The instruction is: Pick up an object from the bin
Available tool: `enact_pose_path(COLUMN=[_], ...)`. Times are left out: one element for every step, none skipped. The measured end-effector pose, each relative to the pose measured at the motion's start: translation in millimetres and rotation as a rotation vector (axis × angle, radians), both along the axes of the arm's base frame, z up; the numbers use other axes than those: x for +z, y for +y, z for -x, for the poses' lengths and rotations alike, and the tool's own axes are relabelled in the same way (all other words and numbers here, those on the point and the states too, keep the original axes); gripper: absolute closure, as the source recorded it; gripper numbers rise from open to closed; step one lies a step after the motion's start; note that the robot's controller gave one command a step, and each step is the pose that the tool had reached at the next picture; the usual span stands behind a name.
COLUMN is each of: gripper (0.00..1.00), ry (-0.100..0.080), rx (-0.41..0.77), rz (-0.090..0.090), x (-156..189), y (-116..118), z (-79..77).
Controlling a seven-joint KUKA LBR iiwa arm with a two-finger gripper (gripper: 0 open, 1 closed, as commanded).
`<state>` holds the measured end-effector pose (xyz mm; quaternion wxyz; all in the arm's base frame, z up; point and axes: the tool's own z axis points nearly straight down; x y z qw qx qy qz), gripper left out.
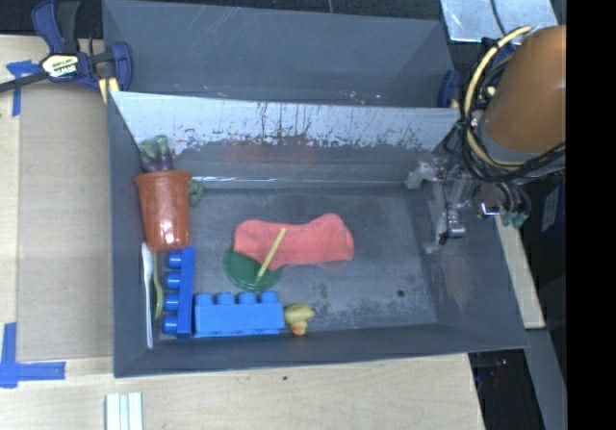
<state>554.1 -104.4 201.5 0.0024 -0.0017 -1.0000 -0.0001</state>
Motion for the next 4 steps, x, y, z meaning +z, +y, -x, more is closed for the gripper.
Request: enact_pose_path(gripper=[0.00, 0.00, 0.00, 0.00], ry=[-0.009, -0.015, -0.017, -0.013], rx=[0.003, 0.056, -0.168, -0.245], rz=[0.001, 0.002, 0.003, -0.002], x=[4, -79, -87, -103], y=[1, 57, 99, 165], z=[-2.0, -29.2, -29.4, -25.4])
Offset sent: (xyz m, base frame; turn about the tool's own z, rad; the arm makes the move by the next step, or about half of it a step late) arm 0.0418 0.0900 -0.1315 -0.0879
